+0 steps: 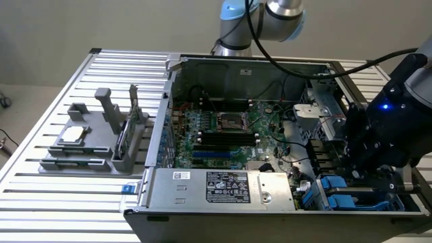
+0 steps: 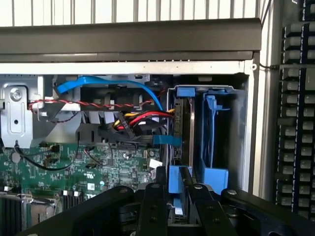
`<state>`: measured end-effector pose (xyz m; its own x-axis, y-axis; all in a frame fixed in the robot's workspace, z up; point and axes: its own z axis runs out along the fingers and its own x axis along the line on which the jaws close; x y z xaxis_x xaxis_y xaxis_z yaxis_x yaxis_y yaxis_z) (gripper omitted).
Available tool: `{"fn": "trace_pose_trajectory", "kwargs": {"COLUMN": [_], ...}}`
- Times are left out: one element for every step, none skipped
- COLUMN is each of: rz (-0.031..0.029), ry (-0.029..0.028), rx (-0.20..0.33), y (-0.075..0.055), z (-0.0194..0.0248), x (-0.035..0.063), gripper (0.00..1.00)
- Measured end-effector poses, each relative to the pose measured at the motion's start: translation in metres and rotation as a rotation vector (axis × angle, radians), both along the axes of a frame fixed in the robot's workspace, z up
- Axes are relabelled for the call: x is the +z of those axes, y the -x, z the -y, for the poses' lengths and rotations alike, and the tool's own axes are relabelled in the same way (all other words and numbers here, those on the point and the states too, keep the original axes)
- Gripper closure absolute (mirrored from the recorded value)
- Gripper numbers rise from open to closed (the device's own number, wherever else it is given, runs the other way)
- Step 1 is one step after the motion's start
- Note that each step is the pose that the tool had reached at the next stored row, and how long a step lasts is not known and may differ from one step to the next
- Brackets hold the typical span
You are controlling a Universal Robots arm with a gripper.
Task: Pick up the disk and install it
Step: 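Insert the second disk wire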
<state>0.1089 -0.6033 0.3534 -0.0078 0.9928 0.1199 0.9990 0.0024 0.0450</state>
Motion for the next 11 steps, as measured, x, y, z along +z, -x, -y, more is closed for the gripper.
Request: {"fn": "trace_pose_trajectory", "kwargs": {"rz": [0.0000, 0.0000, 0.0001, 0.0002, 0.0004, 0.0007, 0.0009, 0.0019, 0.0028, 0.0030, 0.0032], "ry": [-0.0013, -0.0025, -0.0058, -0.0064, -0.0061, -0.0061, -0.0059, -0.0058, -0.0058, -0.0058, -0.0058], "rx": [0.000, 0.001, 0.002, 0.002, 0.002, 0.002, 0.002, 0.002, 0.002, 0.002, 0.002], "y": [0.0015, 0.0021, 0.0021, 0.0021, 0.0021, 0.0020, 0.0020, 0.0021, 0.0021, 0.0021, 0.0021], "z": [0.0000, 0.0000, 0.0002, 0.0001, 0.0001, 0.0001, 0.0001, 0.0001, 0.0001, 0.0001, 0.0001], "x": [0.0007, 0.0009, 0.0010, 0.0010, 0.0010, 0.0010, 0.0011, 0.0012, 0.0012, 0.0012, 0.0012], "gripper": [0.75, 0.75, 0.75, 0.75, 0.75, 0.75, 0.75, 0.75, 0.75, 0.75, 0.75]}}
